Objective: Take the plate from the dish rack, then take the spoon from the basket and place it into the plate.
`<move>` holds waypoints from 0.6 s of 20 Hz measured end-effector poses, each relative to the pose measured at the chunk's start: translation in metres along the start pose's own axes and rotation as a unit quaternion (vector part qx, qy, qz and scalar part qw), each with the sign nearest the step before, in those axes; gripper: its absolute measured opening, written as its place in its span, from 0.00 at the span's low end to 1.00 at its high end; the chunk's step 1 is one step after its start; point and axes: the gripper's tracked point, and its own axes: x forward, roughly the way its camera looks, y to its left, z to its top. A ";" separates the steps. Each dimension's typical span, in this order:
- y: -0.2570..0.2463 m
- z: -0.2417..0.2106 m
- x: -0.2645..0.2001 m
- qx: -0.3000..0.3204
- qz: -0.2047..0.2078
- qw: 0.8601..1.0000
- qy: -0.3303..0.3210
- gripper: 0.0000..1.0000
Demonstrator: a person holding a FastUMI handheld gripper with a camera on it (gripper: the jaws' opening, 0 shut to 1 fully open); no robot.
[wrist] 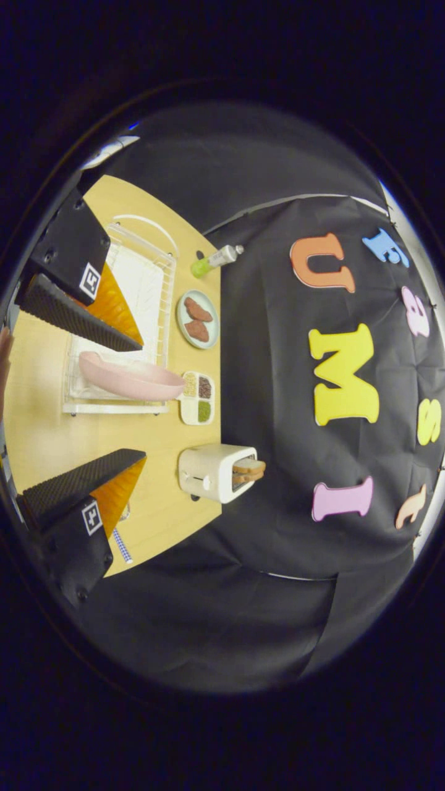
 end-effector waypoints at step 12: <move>0.004 0.002 0.067 -0.047 -0.116 0.968 0.217 0.70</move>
